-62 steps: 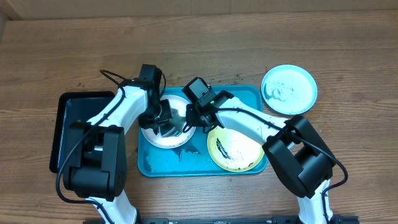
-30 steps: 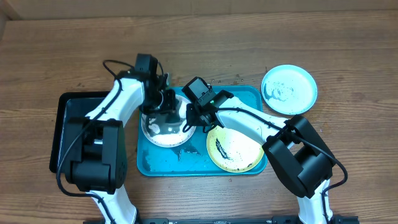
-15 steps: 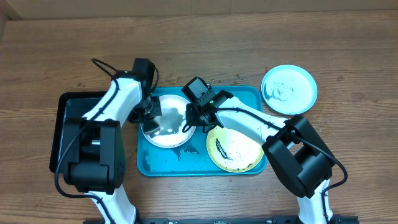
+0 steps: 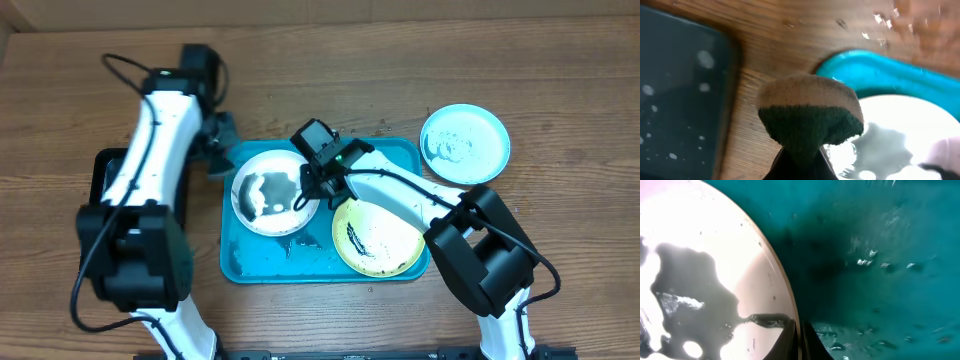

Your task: Clean dirty plates on tray and stack at the side

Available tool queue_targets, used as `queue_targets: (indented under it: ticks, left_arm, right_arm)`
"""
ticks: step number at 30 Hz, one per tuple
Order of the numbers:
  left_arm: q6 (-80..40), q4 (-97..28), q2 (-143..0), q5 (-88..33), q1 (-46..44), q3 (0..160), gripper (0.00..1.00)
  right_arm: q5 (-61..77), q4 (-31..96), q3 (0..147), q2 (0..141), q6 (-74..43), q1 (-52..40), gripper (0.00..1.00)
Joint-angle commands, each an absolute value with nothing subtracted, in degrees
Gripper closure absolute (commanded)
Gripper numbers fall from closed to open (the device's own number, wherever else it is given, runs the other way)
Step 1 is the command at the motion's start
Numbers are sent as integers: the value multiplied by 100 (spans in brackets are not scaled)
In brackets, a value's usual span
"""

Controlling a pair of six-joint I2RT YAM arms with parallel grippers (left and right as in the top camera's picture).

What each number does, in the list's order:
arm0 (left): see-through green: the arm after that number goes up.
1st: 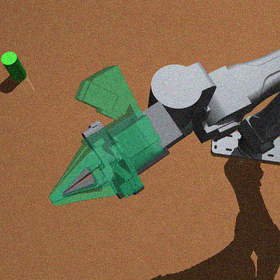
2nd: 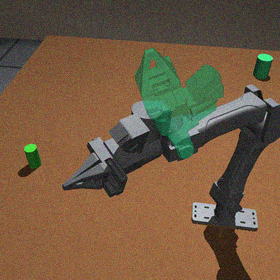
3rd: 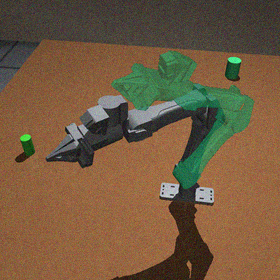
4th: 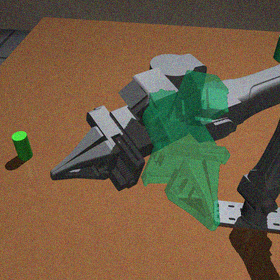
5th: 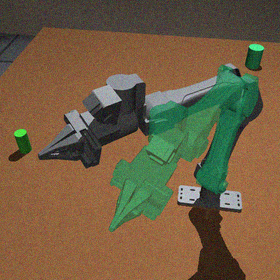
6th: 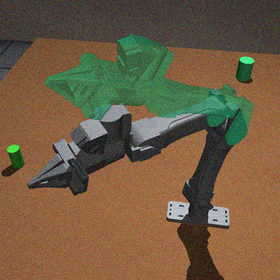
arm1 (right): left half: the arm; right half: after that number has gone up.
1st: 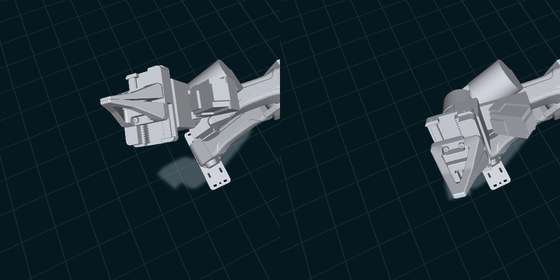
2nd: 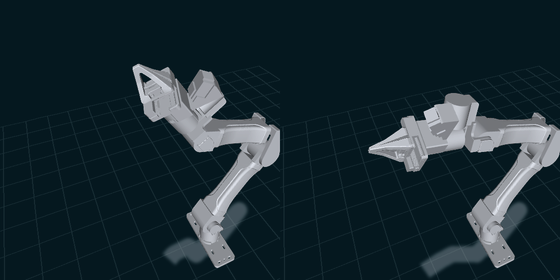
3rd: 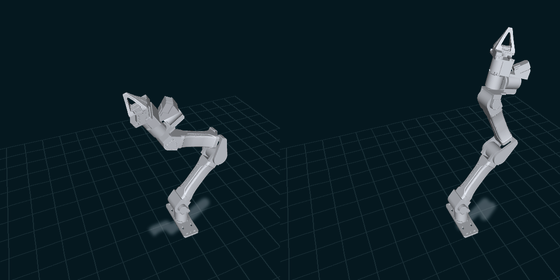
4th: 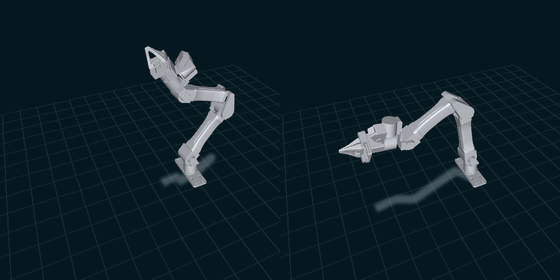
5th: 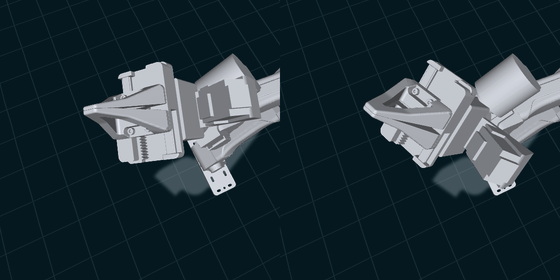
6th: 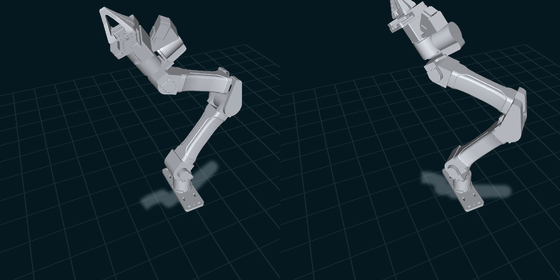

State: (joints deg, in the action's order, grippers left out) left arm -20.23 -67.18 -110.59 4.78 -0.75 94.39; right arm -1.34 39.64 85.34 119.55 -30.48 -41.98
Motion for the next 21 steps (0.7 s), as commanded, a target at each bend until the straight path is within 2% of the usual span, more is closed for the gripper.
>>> queue_targets:
  ticks: [1,9,15,21]
  left_arm:
    - [-2257,-6751,-10621,-82,819,9623,96]
    - [-2257,-6604,-10718,-414,2209,9227,96]
    - [-2259,-6058,-10726,-711,2556,8652,96]
    - [-2255,-5621,-10726,-504,2596,8285,96]
  right_arm:
    - [-1048,4289,9194,11784,-2447,-4165,96]
    - [-3415,4803,10018,11389,-954,-4571,96]
    - [-5830,4633,10167,11279,150,-5190,96]
    - [-7376,4115,10167,11279,1680,-5806,96]
